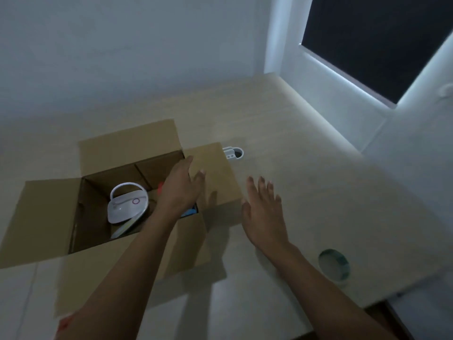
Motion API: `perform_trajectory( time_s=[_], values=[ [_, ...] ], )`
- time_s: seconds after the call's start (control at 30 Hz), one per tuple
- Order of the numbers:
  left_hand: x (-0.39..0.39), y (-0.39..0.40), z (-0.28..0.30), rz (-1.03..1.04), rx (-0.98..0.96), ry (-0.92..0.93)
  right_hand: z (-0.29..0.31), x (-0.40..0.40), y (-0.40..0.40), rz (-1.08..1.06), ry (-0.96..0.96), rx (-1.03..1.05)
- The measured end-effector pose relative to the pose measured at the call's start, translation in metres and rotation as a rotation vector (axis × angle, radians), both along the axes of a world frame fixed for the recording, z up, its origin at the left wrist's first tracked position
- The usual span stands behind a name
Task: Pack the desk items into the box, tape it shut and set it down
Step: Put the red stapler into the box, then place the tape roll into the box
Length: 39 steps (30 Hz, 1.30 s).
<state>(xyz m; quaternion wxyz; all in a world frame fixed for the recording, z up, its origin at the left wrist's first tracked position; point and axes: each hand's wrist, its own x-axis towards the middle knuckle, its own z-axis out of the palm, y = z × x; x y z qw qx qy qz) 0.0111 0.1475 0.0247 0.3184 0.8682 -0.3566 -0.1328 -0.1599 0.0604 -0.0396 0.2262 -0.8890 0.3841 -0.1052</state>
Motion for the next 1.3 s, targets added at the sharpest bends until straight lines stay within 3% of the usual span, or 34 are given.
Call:
perform_trajectory(
  time_s=[0.17, 0.3, 0.37, 0.47, 0.57, 0.67, 0.9, 1.13, 1.3],
  values=[
    [-0.061, -0.024, -0.023, -0.109, 0.123, -0.089, -0.019, -0.08, -0.025, -0.123, 0.023, 0.035],
    [-0.103, -0.034, -0.049, -0.254, 0.282, -0.294, -0.038, -0.13, -0.037, -0.212, 0.106, 0.082],
    [-0.111, -0.032, -0.057, -0.198, 0.356, -0.368, -0.05, -0.153, -0.039, -0.261, 0.161, 0.095],
    [-0.101, -0.018, -0.062, -0.046, 0.29, -0.457, -0.073, -0.183, -0.041, -0.316, 0.245, 0.184],
    [-0.08, 0.004, -0.067, 0.104, 0.25, -0.416, -0.094, -0.203, -0.041, -0.342, 0.317, 0.316],
    [-0.063, 0.027, -0.073, 0.165, 0.327, -0.348, -0.112, -0.211, -0.036, -0.373, 0.254, 0.405],
    [-0.065, 0.043, -0.105, 0.118, 0.383, -0.403, -0.129, -0.208, -0.03, -0.459, -0.005, 0.361],
    [-0.067, 0.045, -0.124, 0.166, 0.313, -0.494, -0.135, -0.205, -0.032, -0.481, -0.034, 0.306],
    [-0.066, 0.046, -0.122, 0.151, 0.326, -0.493, -0.107, -0.182, -0.038, -0.459, -0.109, 0.266]
  ],
)
